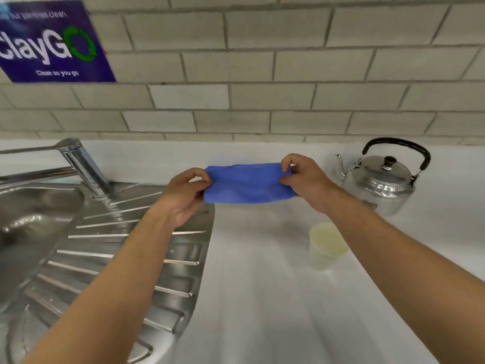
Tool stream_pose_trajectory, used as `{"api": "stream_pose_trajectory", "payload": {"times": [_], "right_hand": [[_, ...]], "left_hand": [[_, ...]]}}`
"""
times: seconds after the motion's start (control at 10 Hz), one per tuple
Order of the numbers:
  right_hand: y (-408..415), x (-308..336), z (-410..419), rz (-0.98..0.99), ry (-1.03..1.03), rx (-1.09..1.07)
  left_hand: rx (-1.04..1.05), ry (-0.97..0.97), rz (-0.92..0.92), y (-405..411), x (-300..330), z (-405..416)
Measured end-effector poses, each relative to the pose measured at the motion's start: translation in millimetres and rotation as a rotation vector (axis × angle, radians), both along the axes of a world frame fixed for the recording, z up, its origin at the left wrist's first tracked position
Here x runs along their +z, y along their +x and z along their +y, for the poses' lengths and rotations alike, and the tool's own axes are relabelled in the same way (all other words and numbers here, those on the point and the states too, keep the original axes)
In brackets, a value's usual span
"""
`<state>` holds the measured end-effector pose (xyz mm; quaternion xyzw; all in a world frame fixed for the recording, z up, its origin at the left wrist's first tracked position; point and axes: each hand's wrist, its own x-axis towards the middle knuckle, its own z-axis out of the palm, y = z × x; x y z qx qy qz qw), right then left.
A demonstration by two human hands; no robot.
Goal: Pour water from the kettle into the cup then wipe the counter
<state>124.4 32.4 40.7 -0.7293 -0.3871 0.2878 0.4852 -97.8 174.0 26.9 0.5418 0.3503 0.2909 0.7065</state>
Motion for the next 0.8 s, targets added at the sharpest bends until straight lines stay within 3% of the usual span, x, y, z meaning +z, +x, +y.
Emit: {"api": "stream_pose_trajectory", "payload": {"times": [0.1, 0.3, 0.4, 0.5, 0.6, 0.8], "right_hand": [[9.6, -17.0, 52.9, -0.101, -0.071, -0.067], [26.5, -54.5, 122.0, -0.095, -0.193, -0.089], [32.3, -70.7, 138.4, -0.115, -0.209, -0.085], [33.3, -81.8, 141.2, -0.234, -0.354, 0.020], [36.3, -86.1, 141.3, -0.359, -0.412, 0.080], [39.2, -55.2, 130.6, -0.442, -0.366, 0.061]], "left_hand": [[-0.009, 0.092, 0.157, 21.3, -8.2, 45.8], [-0.084, 0.196, 0.369, 51.9, -29.2, 121.1], [-0.018, 0.397, 0.523, 65.2, -48.6, 140.4], [-0.076, 0.554, 0.759, 68.5, -69.1, 149.1], [-0.186, 0.602, 0.880, 68.2, -83.6, 153.6], [-0.149, 0.698, 0.917, 64.8, -70.8, 149.2]]}}
